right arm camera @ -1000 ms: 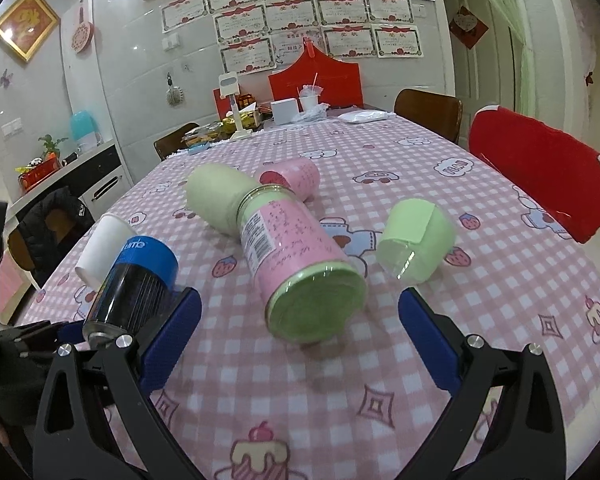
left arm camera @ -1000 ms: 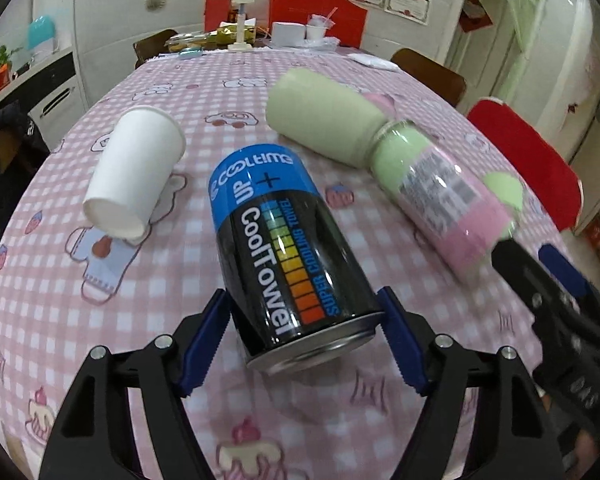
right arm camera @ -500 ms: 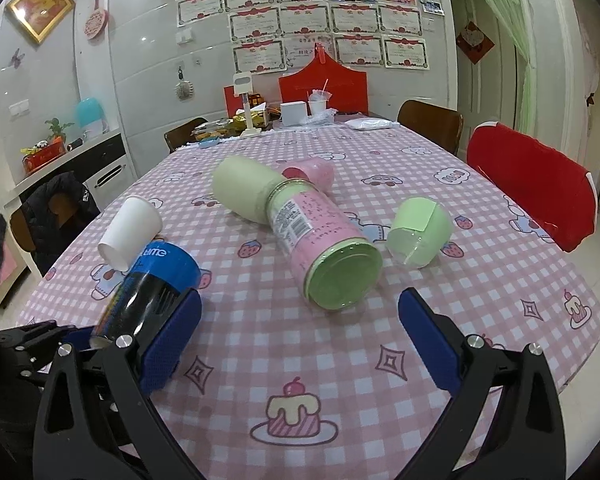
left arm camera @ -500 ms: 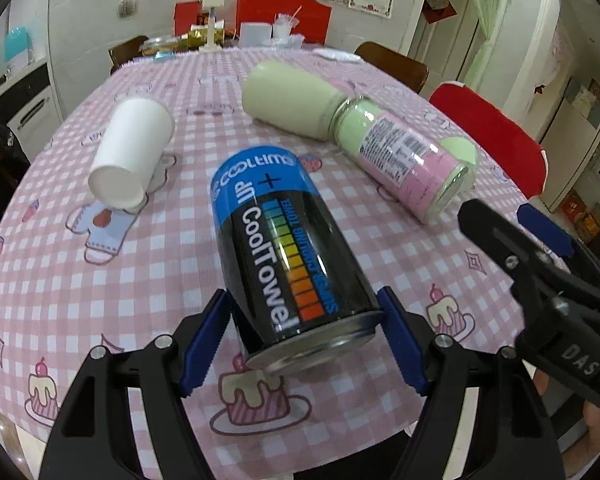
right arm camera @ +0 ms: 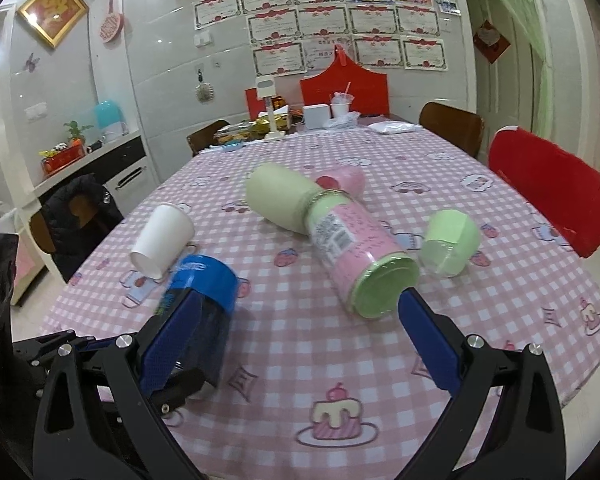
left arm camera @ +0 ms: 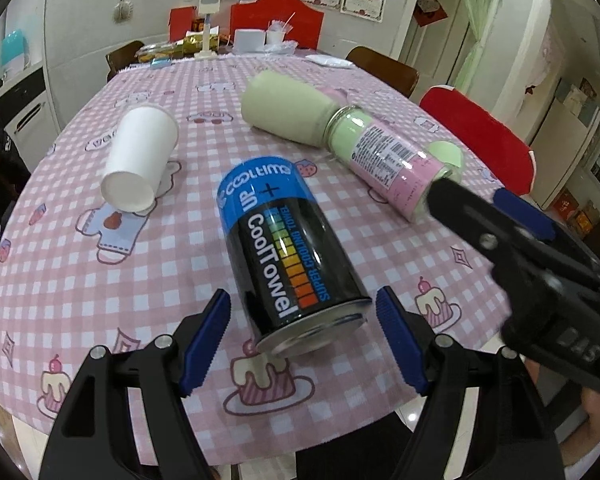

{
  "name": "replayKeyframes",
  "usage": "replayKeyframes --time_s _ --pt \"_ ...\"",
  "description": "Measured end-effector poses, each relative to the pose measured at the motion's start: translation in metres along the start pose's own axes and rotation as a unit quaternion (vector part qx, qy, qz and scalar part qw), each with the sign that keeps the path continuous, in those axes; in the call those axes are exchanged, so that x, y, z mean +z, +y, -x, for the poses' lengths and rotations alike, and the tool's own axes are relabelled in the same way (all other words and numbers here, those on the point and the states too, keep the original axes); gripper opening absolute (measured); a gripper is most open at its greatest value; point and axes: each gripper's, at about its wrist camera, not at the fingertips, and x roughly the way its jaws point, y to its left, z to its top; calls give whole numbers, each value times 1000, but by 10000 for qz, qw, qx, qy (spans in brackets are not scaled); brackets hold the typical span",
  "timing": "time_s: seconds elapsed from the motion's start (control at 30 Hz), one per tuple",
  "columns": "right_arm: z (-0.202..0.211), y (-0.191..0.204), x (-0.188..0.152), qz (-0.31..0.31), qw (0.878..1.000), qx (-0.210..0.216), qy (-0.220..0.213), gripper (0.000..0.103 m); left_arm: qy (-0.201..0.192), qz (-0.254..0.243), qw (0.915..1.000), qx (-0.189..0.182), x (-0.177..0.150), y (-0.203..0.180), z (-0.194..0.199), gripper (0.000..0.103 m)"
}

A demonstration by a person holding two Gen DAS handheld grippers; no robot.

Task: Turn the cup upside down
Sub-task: 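Close the right gripper around the CoolTowel can and lift it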

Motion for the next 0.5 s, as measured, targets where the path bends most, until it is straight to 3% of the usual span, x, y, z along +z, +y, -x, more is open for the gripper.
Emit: replayKeyframes --time_s 0.27,0.5 --pt "-5 27 8 185 9996 178 112 95 -375 221 9990 112 4 27 32 74" --pt "-20 44 19 217 9982 393 387 95 -605 568 9945 645 6 61 43 74"
